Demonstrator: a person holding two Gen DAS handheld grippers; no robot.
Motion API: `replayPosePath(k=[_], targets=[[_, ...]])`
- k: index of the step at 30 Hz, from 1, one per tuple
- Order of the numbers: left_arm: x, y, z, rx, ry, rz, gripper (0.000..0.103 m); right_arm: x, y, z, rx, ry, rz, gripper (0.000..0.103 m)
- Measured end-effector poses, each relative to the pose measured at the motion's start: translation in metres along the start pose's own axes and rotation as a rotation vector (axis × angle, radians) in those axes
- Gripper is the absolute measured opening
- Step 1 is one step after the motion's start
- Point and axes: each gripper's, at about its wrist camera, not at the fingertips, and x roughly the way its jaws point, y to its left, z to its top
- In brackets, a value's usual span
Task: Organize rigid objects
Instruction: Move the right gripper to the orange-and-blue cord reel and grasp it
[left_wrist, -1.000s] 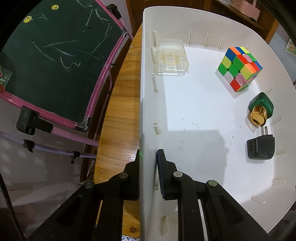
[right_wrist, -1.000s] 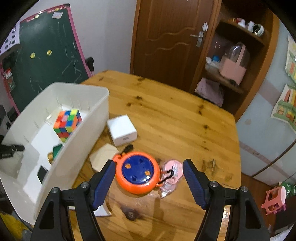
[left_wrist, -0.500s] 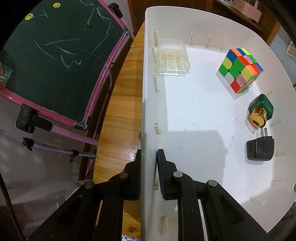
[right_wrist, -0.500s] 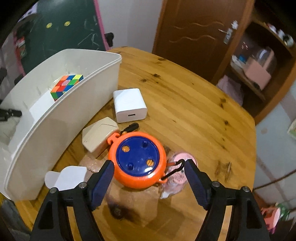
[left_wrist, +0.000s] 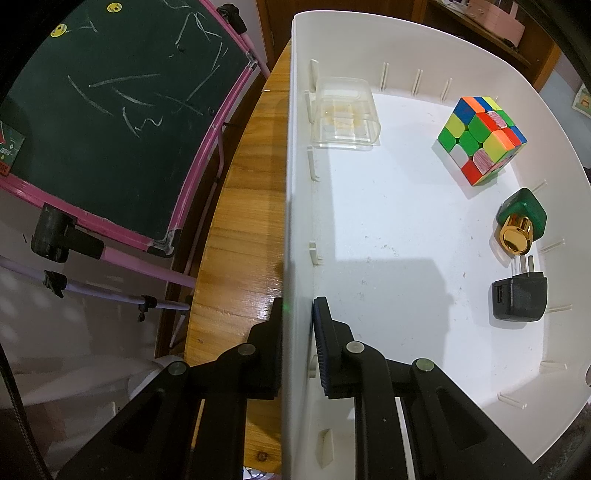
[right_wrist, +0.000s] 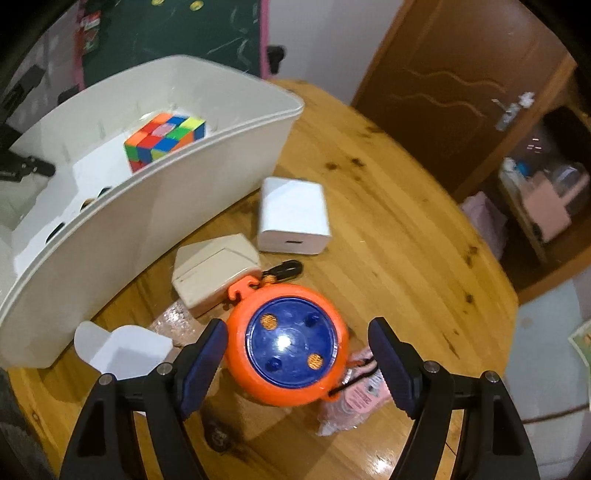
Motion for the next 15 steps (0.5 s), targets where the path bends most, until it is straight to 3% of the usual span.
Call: replayPosePath(k=[6,15], targets=[[0.000,0.000,0.000,-0.003,0.000,-0.002,0.019,0.022,-0.002,0.007,-0.073,0.105,0.095,0.080],[0.001,0.000,0.000,-0.002,0.002,-0.001,0.019,0.037,-0.004,0.007,-0.091,0.141,0.134,0.081]])
